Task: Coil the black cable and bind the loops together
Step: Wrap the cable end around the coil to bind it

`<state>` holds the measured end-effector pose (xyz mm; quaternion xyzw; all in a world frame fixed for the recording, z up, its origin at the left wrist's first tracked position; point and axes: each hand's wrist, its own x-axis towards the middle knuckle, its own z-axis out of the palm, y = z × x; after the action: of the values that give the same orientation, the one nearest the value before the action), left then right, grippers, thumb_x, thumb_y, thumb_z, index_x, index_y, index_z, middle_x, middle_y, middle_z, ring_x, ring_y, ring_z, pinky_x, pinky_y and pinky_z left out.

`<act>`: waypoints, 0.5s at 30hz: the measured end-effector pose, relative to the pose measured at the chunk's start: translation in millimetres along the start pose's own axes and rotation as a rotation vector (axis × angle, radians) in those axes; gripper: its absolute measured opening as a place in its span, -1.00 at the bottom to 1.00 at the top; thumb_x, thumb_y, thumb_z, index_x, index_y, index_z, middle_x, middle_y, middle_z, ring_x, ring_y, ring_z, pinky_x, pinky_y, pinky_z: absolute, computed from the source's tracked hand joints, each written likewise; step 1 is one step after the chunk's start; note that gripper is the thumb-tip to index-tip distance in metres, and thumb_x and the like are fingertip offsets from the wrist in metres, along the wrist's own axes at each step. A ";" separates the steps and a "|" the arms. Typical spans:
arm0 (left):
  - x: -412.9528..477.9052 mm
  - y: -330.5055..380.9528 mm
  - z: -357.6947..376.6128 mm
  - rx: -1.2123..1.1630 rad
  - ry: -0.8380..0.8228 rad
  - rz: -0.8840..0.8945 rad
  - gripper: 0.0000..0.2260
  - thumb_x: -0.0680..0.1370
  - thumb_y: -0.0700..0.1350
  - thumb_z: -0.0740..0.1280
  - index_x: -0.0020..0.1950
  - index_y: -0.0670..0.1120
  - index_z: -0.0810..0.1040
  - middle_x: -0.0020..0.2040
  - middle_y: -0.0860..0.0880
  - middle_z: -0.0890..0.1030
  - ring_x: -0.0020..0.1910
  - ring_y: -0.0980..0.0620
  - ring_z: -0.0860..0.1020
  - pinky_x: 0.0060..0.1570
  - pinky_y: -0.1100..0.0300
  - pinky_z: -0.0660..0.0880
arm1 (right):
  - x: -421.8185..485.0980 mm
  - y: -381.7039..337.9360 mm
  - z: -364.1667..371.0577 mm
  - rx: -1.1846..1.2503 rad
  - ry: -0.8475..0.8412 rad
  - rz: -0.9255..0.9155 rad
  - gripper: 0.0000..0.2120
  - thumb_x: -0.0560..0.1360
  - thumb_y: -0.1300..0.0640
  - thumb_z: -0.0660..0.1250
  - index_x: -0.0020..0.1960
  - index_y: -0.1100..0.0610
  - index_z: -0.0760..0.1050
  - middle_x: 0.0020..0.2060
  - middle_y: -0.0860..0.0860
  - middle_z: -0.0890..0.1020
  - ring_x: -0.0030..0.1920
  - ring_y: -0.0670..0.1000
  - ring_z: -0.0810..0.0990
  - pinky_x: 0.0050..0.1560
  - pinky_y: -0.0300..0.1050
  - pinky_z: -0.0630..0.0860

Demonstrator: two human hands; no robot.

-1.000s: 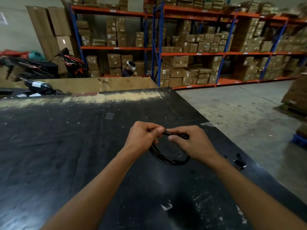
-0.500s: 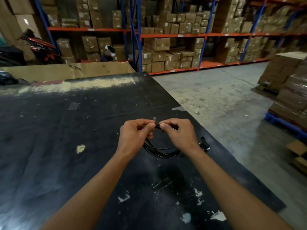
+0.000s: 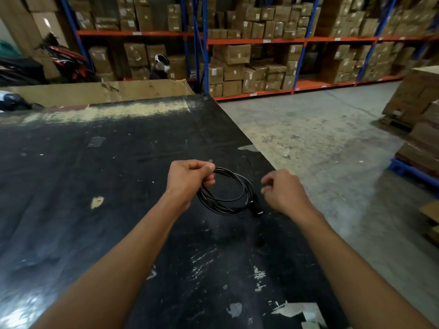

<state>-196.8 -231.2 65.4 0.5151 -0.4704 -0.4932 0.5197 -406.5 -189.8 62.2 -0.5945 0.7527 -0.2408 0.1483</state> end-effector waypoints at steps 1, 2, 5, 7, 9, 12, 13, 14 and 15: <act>2.4 1.5 1.2 -0.001 0.012 -0.006 -0.88 0.49 -0.29 0.44 -0.26 -0.19 0.67 -0.36 -0.11 0.65 -0.39 0.07 0.62 -0.34 0.29 0.59 | -0.3 3.5 0.5 -0.099 -0.095 0.017 -0.80 0.43 0.18 0.42 0.06 0.14 0.62 0.01 0.16 0.68 0.06 0.19 0.63 0.08 -0.06 0.55; 4.5 3.2 3.0 -0.003 0.023 -0.014 -0.88 0.49 -0.30 0.44 -0.25 -0.20 0.66 -0.35 -0.12 0.65 -0.40 0.08 0.62 -0.35 0.30 0.58 | -1.8 5.2 2.6 -0.170 -0.174 0.030 -0.73 0.40 0.16 0.46 0.08 0.17 0.59 0.00 0.16 0.66 0.05 0.20 0.63 0.04 -0.03 0.56; 8.8 7.5 6.9 -0.009 0.034 -0.037 -0.88 0.50 -0.31 0.43 -0.25 -0.21 0.66 -0.34 -0.15 0.64 -0.40 0.09 0.62 -0.36 0.29 0.58 | -7.2 6.5 13.4 -0.200 -0.298 0.051 -0.65 0.36 0.14 0.52 0.09 0.20 0.53 -0.01 0.15 0.63 0.01 0.18 0.62 -0.05 -0.03 0.57; 10.7 8.2 8.5 -0.002 0.031 -0.034 -0.88 0.50 -0.31 0.43 -0.24 -0.21 0.66 -0.34 -0.14 0.65 -0.40 0.09 0.62 -0.35 0.28 0.59 | -5.9 6.0 18.5 -0.210 -0.299 0.030 -0.69 0.35 0.15 0.52 0.03 0.20 0.54 -0.03 0.17 0.64 -0.02 0.19 0.63 -0.07 -0.03 0.56; 12.0 7.7 8.3 0.005 0.033 -0.035 -0.89 0.49 -0.31 0.43 -0.24 -0.21 0.66 -0.35 -0.14 0.65 -0.41 0.08 0.62 -0.35 0.27 0.60 | -3.3 4.7 21.6 -0.231 -0.270 0.005 -0.74 0.37 0.17 0.49 0.02 0.22 0.55 -0.02 0.20 0.65 0.00 0.21 0.64 -0.06 -0.02 0.56; 15.7 7.0 6.1 0.002 0.032 -0.055 -0.91 0.49 -0.32 0.43 -0.21 -0.21 0.66 -0.35 -0.14 0.64 -0.41 0.08 0.62 -0.35 0.26 0.60 | 1.9 4.6 24.4 -0.232 -0.241 -0.023 -0.77 0.40 0.22 0.46 0.03 0.23 0.57 -0.01 0.22 0.65 0.03 0.24 0.63 0.00 0.03 0.59; 17.8 6.9 4.6 0.003 0.034 -0.063 -0.91 0.49 -0.32 0.43 -0.21 -0.21 0.65 -0.34 -0.14 0.65 -0.41 0.07 0.62 -0.35 0.25 0.60 | 2.8 4.6 24.8 -0.229 -0.249 -0.027 -0.79 0.40 0.21 0.47 0.01 0.24 0.58 -0.04 0.20 0.66 0.01 0.23 0.64 -0.01 0.03 0.59; 19.8 6.9 3.0 0.006 0.040 -0.069 -0.91 0.49 -0.31 0.44 -0.21 -0.21 0.66 -0.34 -0.15 0.65 -0.40 0.07 0.62 -0.34 0.24 0.61 | 3.9 4.3 24.1 -0.221 -0.252 -0.032 -0.81 0.40 0.20 0.47 -0.03 0.24 0.59 -0.08 0.19 0.66 -0.01 0.22 0.64 -0.04 0.03 0.59; 21.7 6.8 1.4 0.013 0.047 -0.075 -0.91 0.49 -0.31 0.44 -0.23 -0.20 0.66 -0.34 -0.15 0.65 -0.40 0.06 0.63 -0.33 0.23 0.62 | 5.2 3.8 22.1 -0.207 -0.238 -0.037 -0.83 0.40 0.17 0.48 -0.07 0.24 0.59 -0.12 0.18 0.66 -0.04 0.20 0.65 -0.09 0.00 0.57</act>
<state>-196.4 -253.0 71.9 0.5472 -0.4415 -0.4972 0.5084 -399.7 -198.3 41.9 -0.6447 0.7396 -0.0924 0.1700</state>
